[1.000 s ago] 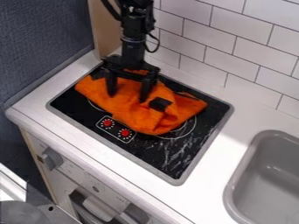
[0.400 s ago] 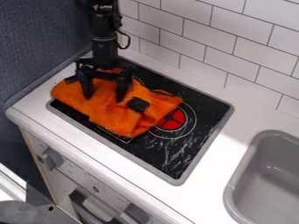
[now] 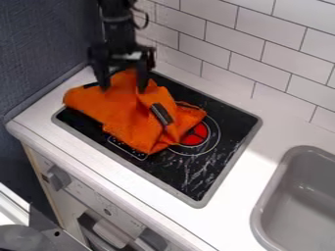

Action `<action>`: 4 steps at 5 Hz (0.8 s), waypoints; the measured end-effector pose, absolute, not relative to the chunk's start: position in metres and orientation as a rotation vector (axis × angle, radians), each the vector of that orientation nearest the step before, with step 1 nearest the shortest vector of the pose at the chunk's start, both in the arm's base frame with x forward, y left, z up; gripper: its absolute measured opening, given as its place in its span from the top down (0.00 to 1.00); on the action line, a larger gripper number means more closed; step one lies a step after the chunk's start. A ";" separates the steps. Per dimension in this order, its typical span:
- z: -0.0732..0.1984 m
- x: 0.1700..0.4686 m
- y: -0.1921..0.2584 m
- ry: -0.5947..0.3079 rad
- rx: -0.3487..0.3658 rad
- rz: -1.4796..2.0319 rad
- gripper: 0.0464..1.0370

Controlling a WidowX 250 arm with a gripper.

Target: Move cloth from right to left

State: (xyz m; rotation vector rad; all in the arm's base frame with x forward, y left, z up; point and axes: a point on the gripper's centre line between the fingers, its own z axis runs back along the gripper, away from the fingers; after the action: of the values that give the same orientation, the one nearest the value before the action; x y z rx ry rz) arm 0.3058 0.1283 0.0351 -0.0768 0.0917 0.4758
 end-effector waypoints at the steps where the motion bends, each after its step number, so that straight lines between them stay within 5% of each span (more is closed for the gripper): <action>1: 0.059 0.309 0.122 0.146 -0.023 0.529 0.04; 3: 0.101 0.313 0.079 0.132 -0.063 0.516 0.04; 4: 0.108 0.318 0.047 0.121 -0.156 0.512 0.04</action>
State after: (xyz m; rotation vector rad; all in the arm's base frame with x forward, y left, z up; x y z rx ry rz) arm 0.3177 0.0468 0.1083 -0.1557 0.1210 0.5123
